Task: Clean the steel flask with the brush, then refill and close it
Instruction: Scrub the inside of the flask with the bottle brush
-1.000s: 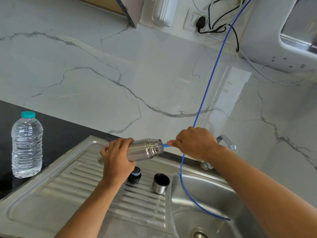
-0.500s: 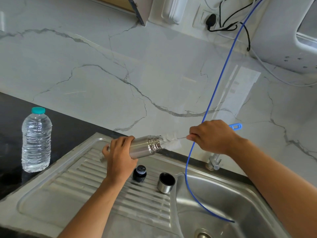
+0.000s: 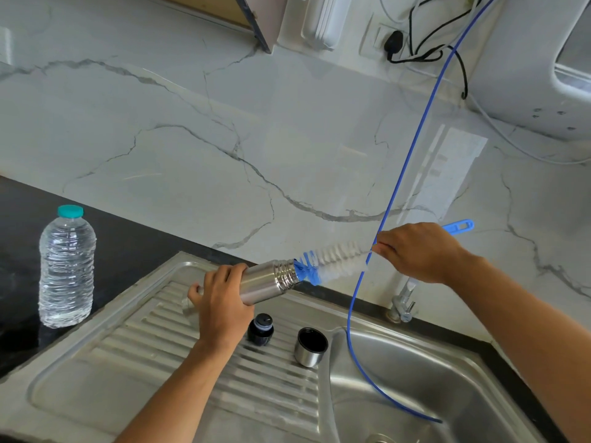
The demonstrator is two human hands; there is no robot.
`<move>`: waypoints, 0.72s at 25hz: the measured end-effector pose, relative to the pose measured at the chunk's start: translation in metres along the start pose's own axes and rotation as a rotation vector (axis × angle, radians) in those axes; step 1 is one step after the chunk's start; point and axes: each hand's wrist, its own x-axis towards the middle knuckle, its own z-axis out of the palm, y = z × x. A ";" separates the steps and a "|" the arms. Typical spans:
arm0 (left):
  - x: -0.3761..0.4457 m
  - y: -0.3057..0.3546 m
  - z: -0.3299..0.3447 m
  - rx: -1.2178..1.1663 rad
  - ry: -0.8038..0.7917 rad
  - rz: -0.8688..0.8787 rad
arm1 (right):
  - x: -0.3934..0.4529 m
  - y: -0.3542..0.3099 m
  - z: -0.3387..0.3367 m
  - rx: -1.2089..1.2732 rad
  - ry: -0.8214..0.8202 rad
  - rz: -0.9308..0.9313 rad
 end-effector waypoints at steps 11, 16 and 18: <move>0.003 -0.004 0.003 0.007 -0.007 0.060 | 0.013 0.013 0.002 0.289 -0.212 0.064; 0.005 -0.004 0.004 -0.001 -0.029 0.075 | 0.027 0.026 0.022 0.735 -0.402 0.129; 0.005 -0.005 0.003 -0.004 -0.027 0.078 | 0.028 0.027 0.021 0.869 -0.478 0.169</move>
